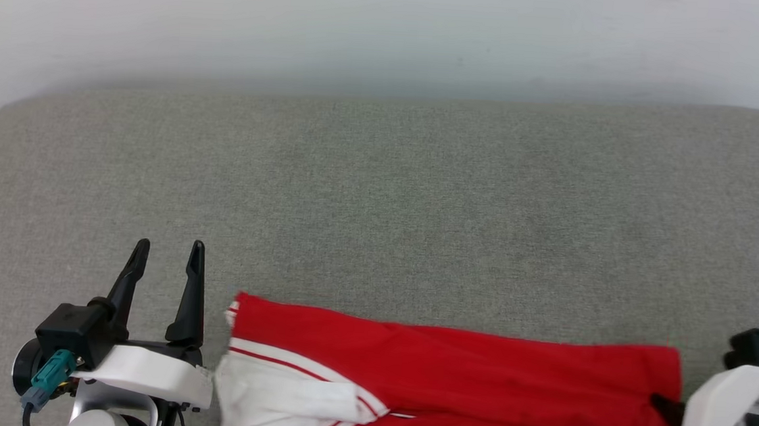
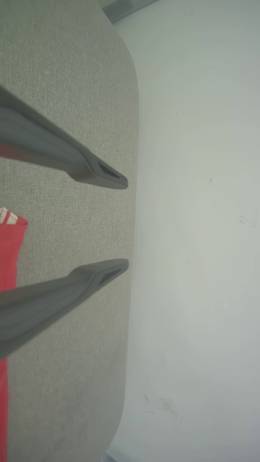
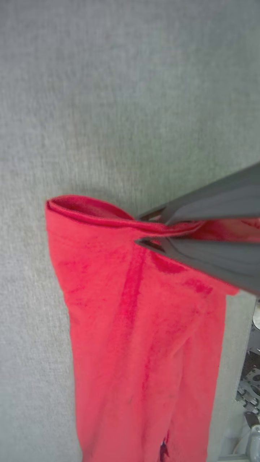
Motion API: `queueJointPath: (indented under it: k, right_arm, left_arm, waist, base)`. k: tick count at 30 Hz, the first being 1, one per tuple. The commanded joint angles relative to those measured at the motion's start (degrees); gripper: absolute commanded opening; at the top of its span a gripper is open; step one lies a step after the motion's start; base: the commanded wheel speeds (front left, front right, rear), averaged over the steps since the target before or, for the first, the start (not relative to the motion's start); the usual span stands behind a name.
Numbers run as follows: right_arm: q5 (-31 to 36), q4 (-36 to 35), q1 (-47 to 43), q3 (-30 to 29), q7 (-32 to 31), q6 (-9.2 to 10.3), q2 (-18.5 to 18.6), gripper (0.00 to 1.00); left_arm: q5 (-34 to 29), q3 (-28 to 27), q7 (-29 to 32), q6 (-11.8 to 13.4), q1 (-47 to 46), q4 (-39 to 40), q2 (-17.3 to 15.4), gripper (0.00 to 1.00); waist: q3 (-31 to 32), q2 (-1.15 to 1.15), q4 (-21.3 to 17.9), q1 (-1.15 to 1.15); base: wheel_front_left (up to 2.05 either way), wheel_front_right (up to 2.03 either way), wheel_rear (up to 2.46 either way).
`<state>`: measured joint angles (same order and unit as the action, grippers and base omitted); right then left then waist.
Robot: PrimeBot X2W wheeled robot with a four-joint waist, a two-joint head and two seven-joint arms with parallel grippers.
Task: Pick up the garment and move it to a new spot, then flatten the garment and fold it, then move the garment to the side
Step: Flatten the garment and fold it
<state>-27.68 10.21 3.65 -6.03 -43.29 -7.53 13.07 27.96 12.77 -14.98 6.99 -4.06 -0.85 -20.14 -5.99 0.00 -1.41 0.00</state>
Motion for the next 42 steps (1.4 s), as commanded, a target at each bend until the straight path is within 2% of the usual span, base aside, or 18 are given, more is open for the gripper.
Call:
queueJointPath:
  k: [1,7,11,17,19,20,25,28,33,38,42]
  right_arm:
    - [0.6,-0.4,0.6,-2.0,-0.3,0.08,1.2,0.00]
    - [2.0,-1.3,0.4,-10.5,-1.9,0.08,3.2,0.00]
    - [1.7,-2.2,0.7,-15.8,-3.8,0.08,2.5,0.00]
    - [-5.8,-4.0,2.5,-21.0,-9.8,0.06,-3.5,0.00]
    - [-11.7,-4.9,3.0,-22.3,-14.7,0.06,-7.2,0.00]
    - [-11.7,-4.9,3.0,-22.3,-14.7,0.06,-7.2,0.00]
    - [-24.8,-4.5,4.0,-23.6,-22.9,0.06,-10.1,0.00]
    - [-34.5,-1.1,4.4,-20.8,-23.9,0.06,-10.3,0.00]
    - [-46.3,1.8,4.5,-11.7,-20.0,0.06,-10.3,0.00]
    - [-53.4,2.6,4.6,-0.1,-15.0,0.06,-10.3,0.00]
    - [-56.6,3.2,5.4,8.2,-9.7,0.06,-10.2,0.00]
  left_arm:
    - [-0.3,0.0,-0.3,0.3,0.5,0.3,-0.1,1.00]
    - [-0.4,0.3,-0.2,0.5,1.2,0.7,-0.2,1.00]
    - [-0.3,0.6,-0.2,0.8,1.3,0.7,0.1,1.00]
    - [-0.1,1.0,-0.2,0.6,1.4,0.3,0.6,1.00]
    - [0.0,1.2,-0.2,0.4,1.4,0.1,0.7,1.00]
    - [0.0,1.2,-0.2,0.4,1.4,0.1,0.7,1.00]
    - [0.1,1.3,-0.2,0.4,1.1,0.1,0.8,1.00]
    - [0.2,1.4,-0.2,0.4,0.9,-0.1,0.9,1.00]
    - [0.4,1.6,-0.1,0.3,0.5,-0.3,0.8,1.00]
    - [0.3,2.0,0.2,0.2,-0.5,-0.3,0.8,1.00]
    - [0.2,2.5,0.3,0.0,-1.5,-0.6,1.1,1.00]
  waist:
    - [0.4,0.00,-0.5,0.00]
    - [0.8,0.00,-1.4,0.00]
    - [1.0,0.00,-1.9,0.00]
    - [1.7,0.00,-2.1,0.00]
    - [1.9,0.00,-1.9,0.00]
    - [1.9,0.00,-1.9,0.00]
    - [2.0,0.00,-1.4,0.00]
    - [2.1,0.00,-0.8,0.00]
    - [2.2,0.00,0.4,0.00]
    - [1.7,0.00,2.3,0.00]
    - [0.8,0.00,4.5,0.00]
  base:
    - [0.00,0.00,0.00]
    - [0.00,0.00,0.00]
    - [0.00,0.00,0.00]
    - [0.00,0.00,0.00]
    - [0.00,0.00,0.00]
    - [0.00,0.00,0.00]
    - [0.00,0.00,0.00]
    - [0.00,0.00,0.00]
    - [0.00,0.00,0.00]
    - [0.00,0.00,0.00]
    - [0.00,0.00,0.00]
